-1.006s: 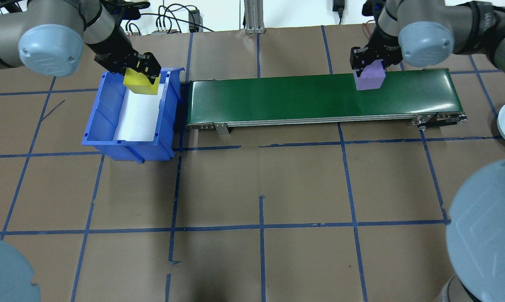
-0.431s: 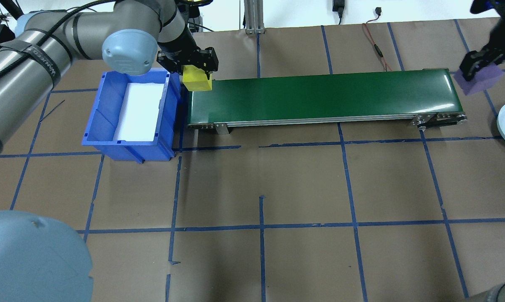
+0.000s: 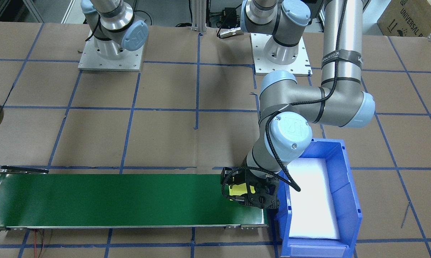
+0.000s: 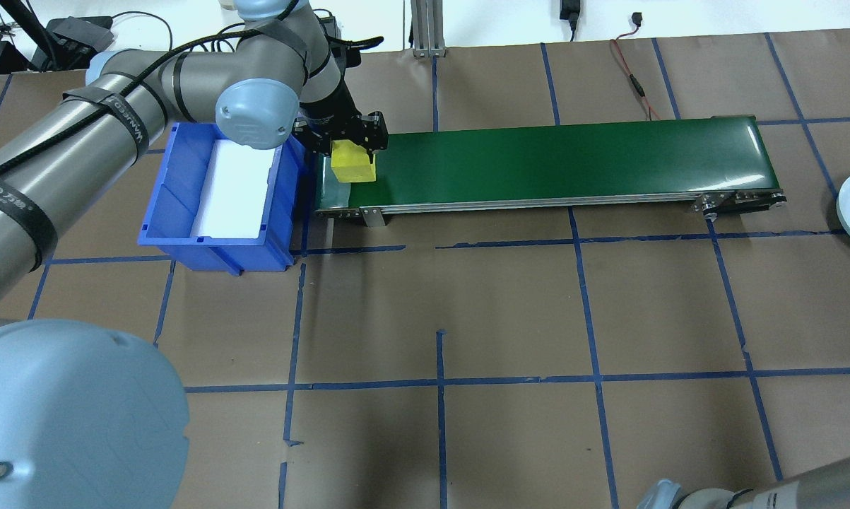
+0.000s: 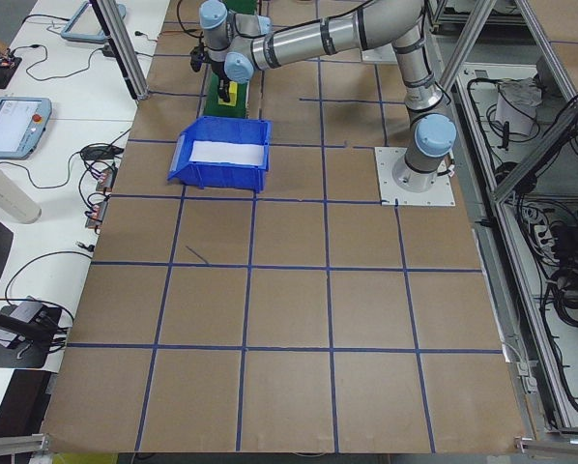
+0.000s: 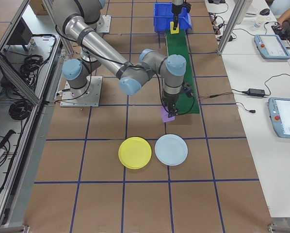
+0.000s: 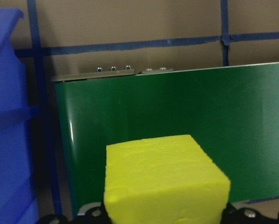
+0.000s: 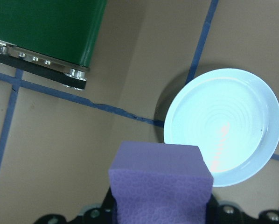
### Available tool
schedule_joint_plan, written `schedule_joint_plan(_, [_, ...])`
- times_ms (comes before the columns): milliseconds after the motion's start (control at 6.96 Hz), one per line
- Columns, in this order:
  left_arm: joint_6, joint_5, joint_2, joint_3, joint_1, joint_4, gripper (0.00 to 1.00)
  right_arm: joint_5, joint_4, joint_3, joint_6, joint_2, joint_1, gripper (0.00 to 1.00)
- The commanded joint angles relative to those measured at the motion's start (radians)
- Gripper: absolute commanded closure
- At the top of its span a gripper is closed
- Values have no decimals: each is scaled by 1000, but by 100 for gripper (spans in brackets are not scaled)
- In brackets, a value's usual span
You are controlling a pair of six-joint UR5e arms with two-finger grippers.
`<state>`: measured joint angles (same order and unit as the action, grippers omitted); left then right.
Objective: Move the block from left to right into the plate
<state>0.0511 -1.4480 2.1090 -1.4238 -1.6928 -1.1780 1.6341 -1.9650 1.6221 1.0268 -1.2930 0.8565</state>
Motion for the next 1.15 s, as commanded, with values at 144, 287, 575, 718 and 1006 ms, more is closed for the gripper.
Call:
schedule_joint_plan(144, [-3, -2, 23, 0, -1, 7, 38, -19, -241, 18, 155, 175, -99, 77])
schedule_joint_plan(287, [-4, -5, 22, -3, -1, 11, 15, -20, -274, 12, 159, 201, -99, 77])
schedule_joint_plan(575, [-3, -3, -41, -6, -1, 11, 3, -22, -336, 12, 160, 219, -99, 66])
schedule_joint_plan(718, [-4, -3, -108, -12, -1, -5, 0, -36, -336, 15, 165, 222, -99, 1])
schedule_joint_plan(1006, [-4, -11, -290, -15, -1, -156, 0, -37, -336, 13, 168, 230, -100, 0])
